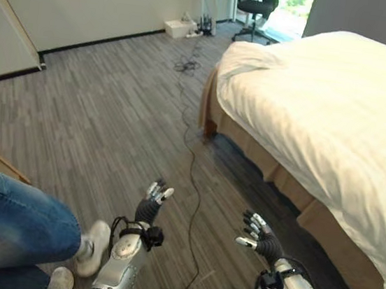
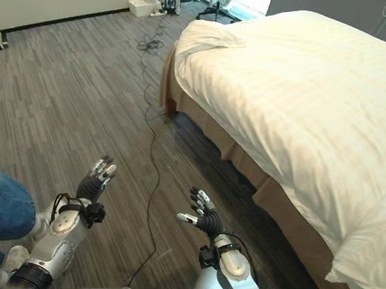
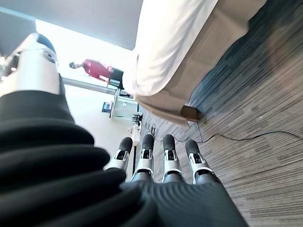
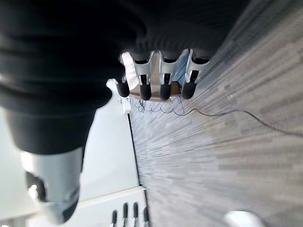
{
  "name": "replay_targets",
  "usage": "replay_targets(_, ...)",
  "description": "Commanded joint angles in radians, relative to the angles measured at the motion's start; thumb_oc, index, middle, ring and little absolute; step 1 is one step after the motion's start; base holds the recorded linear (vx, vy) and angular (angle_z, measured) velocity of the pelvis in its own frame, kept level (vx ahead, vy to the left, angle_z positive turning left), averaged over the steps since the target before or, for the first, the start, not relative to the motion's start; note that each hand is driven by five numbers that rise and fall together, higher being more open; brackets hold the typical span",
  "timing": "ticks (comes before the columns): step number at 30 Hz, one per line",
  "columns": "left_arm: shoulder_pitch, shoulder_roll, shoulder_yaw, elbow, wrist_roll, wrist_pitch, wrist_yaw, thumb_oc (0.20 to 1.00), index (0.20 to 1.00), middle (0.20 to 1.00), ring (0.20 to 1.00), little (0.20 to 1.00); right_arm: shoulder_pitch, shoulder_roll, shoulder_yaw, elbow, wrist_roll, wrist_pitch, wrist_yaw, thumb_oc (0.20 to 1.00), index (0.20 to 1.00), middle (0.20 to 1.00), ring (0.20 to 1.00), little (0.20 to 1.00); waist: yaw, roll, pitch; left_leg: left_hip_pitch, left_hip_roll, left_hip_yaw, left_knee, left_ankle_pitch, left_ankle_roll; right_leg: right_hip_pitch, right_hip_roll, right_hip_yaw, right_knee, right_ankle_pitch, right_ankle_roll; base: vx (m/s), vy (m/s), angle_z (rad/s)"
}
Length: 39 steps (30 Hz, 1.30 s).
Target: Making the bed.
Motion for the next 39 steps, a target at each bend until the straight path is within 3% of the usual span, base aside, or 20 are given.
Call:
replay_targets(1, -0.036, 0.027, -0.003, -0.034, 0.036, -0.055, -0.025, 1.000, 1.000, 1.000, 1.000, 1.000, -0.069, 0.006, -0.067, 0.029, 0.081, -0.058, -0.002, 1.000, 1.000, 1.000, 1.000, 1.000, -0.043, -0.046, -0.021, 0.093, 0.055, -0.143, -0.090, 0.050, -0.074, 0.154, 0.109, 0.092, -0.499, 0.209, 0.133, 0.66, -0.027, 0.52)
replay_targets(2, -0.037, 0.027, -0.004, -0.033, 0.036, -0.056, -0.025, 1.000, 1.000, 1.000, 1.000, 1.000, -0.069, 0.006, -0.068, 0.029, 0.081, -0.058, -0.002, 1.000, 1.000, 1.000, 1.000, 1.000, -0.045, -0.041, -0.018, 0.098, 0.062, -0.145, -0.091, 0.048, -0.076, 0.164, 0.115, 0.086, -0.509, 0.212, 0.133, 0.62, -0.023, 0.53)
replay_targets(5, -0.048, 0.026, -0.012, -0.031, 0.069, -0.052, -0.033, 1.000, 1.000, 1.000, 1.000, 1.000, -0.057, 0.004, -0.082, 0.019, 0.066, -0.059, -0.002, 1.000, 1.000, 1.000, 1.000, 1.000, -0.053, -0.036, -0.046, 0.169, 0.074, -0.173, -0.086, 0.032, -0.102, 0.171, 0.107, -0.054, -0.604, 0.229, 0.132, 0.54, -0.033, 0.75)
replay_targets(7, -0.039, 0.022, -0.016, -0.043, 0.062, -0.049, -0.040, 1.000, 1.000, 1.000, 1.000, 1.000, -0.049, -0.001, -0.087, 0.009, 0.069, -0.056, 0.000, 1.000, 1.000, 1.000, 1.000, 1.000, -0.050, -0.034, -0.057, 0.167, 0.087, -0.178, -0.050, 0.037, -0.116, 0.203, 0.114, -0.067, -0.606, 0.210, 0.115, 0.49, -0.078, 0.75)
replay_targets(8, -0.031, 0.005, -0.035, -0.038, 0.049, -0.050, -0.044, 1.000, 1.000, 1.000, 1.000, 1.000, -0.055, -0.011, -0.084, 0.016, 0.071, -0.056, 0.004, 1.000, 1.000, 1.000, 1.000, 1.000, -0.045, -0.022, -0.079, 0.135, 0.115, -0.167, 0.113, 0.083, -0.157, 0.263, 0.157, -0.061, -0.600, 0.173, 0.068, 0.61, -0.160, 0.21)
replay_targets(11, -0.033, -0.011, -0.033, -0.049, -0.030, -0.052, -0.021, 1.000, 1.000, 1.000, 1.000, 1.000, -0.101, -0.032, -0.073, 0.004, 0.118, -0.069, -0.031, 1.000, 1.000, 1.000, 1.000, 1.000, -0.037, -0.047, -0.075, -0.088, 0.182, -0.115, 0.698, 0.358, -0.294, 0.347, 0.158, -0.066, -0.592, 0.117, -0.010, 0.61, -0.305, -0.16)
replay_targets(12, -0.041, -0.007, -0.046, -0.064, -0.036, -0.046, -0.024, 1.000, 1.000, 1.000, 1.000, 1.000, -0.101, -0.030, -0.072, 0.000, 0.168, -0.071, -0.027, 1.000, 1.000, 1.000, 1.000, 1.000, 0.014, -0.084, -0.026, -0.265, 0.201, -0.079, 0.912, 0.347, -0.276, 0.449, 0.166, -0.030, -0.620, 0.076, -0.042, 0.62, -0.308, 0.08)
replay_targets(14, -0.052, -0.007, -0.054, -0.054, -0.028, -0.041, -0.013, 1.000, 1.000, 1.000, 1.000, 1.000, -0.107, -0.031, -0.070, 0.014, 0.148, -0.065, -0.048, 1.000, 1.000, 1.000, 1.000, 1.000, 0.033, -0.090, -0.013, -0.313, 0.211, -0.064, 0.888, 0.321, -0.247, 0.490, 0.178, -0.002, -0.641, 0.070, -0.039, 0.46, -0.063, -0.70)
replay_targets(16, -0.076, -0.014, -0.048, -0.043, -0.069, -0.056, -0.013, 1.000, 1.000, 1.000, 1.000, 1.000, -0.104, -0.038, -0.070, 0.002, 0.147, -0.073, -0.052, 1.000, 1.000, 1.000, 1.000, 1.000, 0.053, -0.078, -0.002, -0.385, 0.222, -0.033, 0.627, 0.258, -0.202, 0.551, 0.186, 0.057, -0.666, 0.047, -0.014, 0.52, 0.168, -1.12)
replay_targets(18, -0.074, -0.002, -0.047, -0.035, -0.046, -0.056, -0.024, 1.000, 1.000, 1.000, 1.000, 1.000, -0.077, -0.053, -0.078, 0.003, 0.097, -0.074, -0.034, 1.000, 1.000, 1.000, 1.000, 1.000, 0.064, -0.065, -0.008, -0.376, 0.212, -0.084, 0.338, 0.231, -0.166, 0.576, 0.177, 0.122, -0.650, 0.015, 0.015, 0.50, 0.244, -1.93)
replay_targets(22, -0.072, 0.001, -0.036, -0.031, -0.031, -0.075, -0.020, 1.000, 1.000, 1.000, 1.000, 1.000, -0.075, -0.083, -0.086, 0.019, -0.023, -0.071, -0.035, 1.000, 1.000, 1.000, 1.000, 1.000, 0.070, -0.028, -0.017, -0.342, 0.218, -0.322, 0.074, 0.294, -0.202, 0.622, 0.172, 0.255, -0.617, -0.046, 0.028, 0.51, 0.279, -1.17)
replay_targets(25, -0.054, 0.019, 0.000, -0.045, -0.014, -0.086, -0.017, 1.000, 1.000, 1.000, 1.000, 1.000, -0.081, -0.083, -0.096, 0.014, 0.013, -0.074, -0.009, 1.000, 1.000, 1.000, 1.000, 1.000, 0.079, -0.019, -0.029, -0.334, 0.254, -0.515, 0.043, 0.322, -0.247, 0.633, 0.165, 0.423, -0.588, -0.074, 0.042, 0.49, 0.371, -1.86)
replay_targets(26, -0.029, 0.035, 0.019, -0.059, -0.001, -0.082, -0.024, 1.000, 1.000, 1.000, 1.000, 1.000, -0.074, -0.073, -0.095, 0.018, 0.055, -0.065, 0.022, 1.000, 1.000, 1.000, 1.000, 1.000, 0.084, -0.017, -0.038, -0.315, 0.233, -0.664, 0.088, 0.304, -0.260, 0.621, 0.158, 0.530, -0.574, -0.078, 0.060, 0.41, 0.403, -2.14)
replay_targets(30, 0.001, 0.048, 0.020, -0.075, 0.003, -0.080, -0.050, 1.000, 1.000, 1.000, 1.000, 1.000, -0.068, -0.068, -0.083, 0.032, 0.061, -0.049, 0.058, 1.000, 1.000, 1.000, 1.000, 1.000, 0.066, -0.009, -0.055, -0.269, 0.248, -0.668, 0.067, 0.229, -0.254, 0.578, 0.140, 0.612, -0.551, -0.072, 0.096, 0.28, 0.455, -2.11)
replay_targets(31, -0.001, 0.048, 0.007, -0.061, -0.004, -0.073, -0.057, 1.000, 1.000, 1.000, 1.000, 1.000, -0.068, -0.051, -0.085, 0.042, 0.048, -0.032, 0.056, 1.000, 1.000, 1.000, 1.000, 1.000, 0.050, -0.014, -0.056, -0.230, 0.225, -0.581, 0.025, 0.190, -0.214, 0.525, 0.080, 0.632, -0.492, -0.019, 0.154, 0.23, 0.607, -1.09)
replay_targets(32, -0.002, 0.049, 0.008, -0.061, -0.004, -0.073, -0.057, 1.000, 1.000, 1.000, 1.000, 1.000, -0.069, -0.050, -0.085, 0.042, 0.048, -0.032, 0.056, 1.000, 1.000, 1.000, 1.000, 1.000, 0.053, -0.014, -0.058, -0.234, 0.225, -0.578, 0.024, 0.193, -0.215, 0.520, 0.080, 0.636, -0.493, -0.015, 0.155, 0.22, 0.630, -1.02)
replay_targets(33, -0.004, 0.052, 0.003, -0.059, -0.005, -0.073, -0.050, 1.000, 1.000, 1.000, 1.000, 1.000, -0.077, -0.038, -0.085, 0.043, 0.054, -0.034, 0.040, 1.000, 1.000, 1.000, 1.000, 1.000, 0.055, -0.024, -0.051, -0.231, 0.214, -0.549, 0.035, 0.175, -0.193, 0.483, 0.066, 0.678, -0.434, 0.067, 0.171, 0.12, 0.343, -0.98)
replay_targets(36, 0.007, 0.086, 0.012, -0.082, 0.001, -0.065, -0.054, 1.000, 1.000, 1.000, 1.000, 1.000, -0.080, 0.002, -0.091, 0.045, 0.111, -0.038, 0.040, 1.000, 1.000, 1.000, 1.000, 1.000, 0.050, -0.019, -0.009, -0.173, 0.197, -0.430, 0.014, 0.152, -0.145, 0.350, 0.033, 0.619, -0.290, 0.234, 0.147, 0.08, 0.492, -1.42)
replay_targets(37, 0.006, 0.092, 0.013, -0.078, 0.006, -0.063, -0.057, 1.000, 1.000, 1.000, 1.000, 1.000, -0.076, 0.004, -0.092, 0.050, 0.108, -0.033, 0.048, 1.000, 1.000, 1.000, 1.000, 1.000, 0.050, -0.013, -0.001, -0.154, 0.197, -0.392, -0.005, 0.158, -0.139, 0.311, 0.010, 0.549, -0.280, 0.259, 0.139, 0.00, 0.661, -1.53)
replay_targets(39, 0.006, 0.092, 0.029, -0.039, 0.027, -0.049, -0.042, 1.000, 1.000, 1.000, 1.000, 1.000, -0.058, -0.001, -0.090, 0.059, 0.081, -0.023, 0.054, 1.000, 1.000, 1.000, 1.000, 1.000, 0.049, -0.007, 0.014, -0.113, 0.183, -0.265, -0.044, 0.157, -0.118, 0.249, 0.017, 0.261, -0.244, 0.189, 0.125, -0.04, 0.669, -1.27)
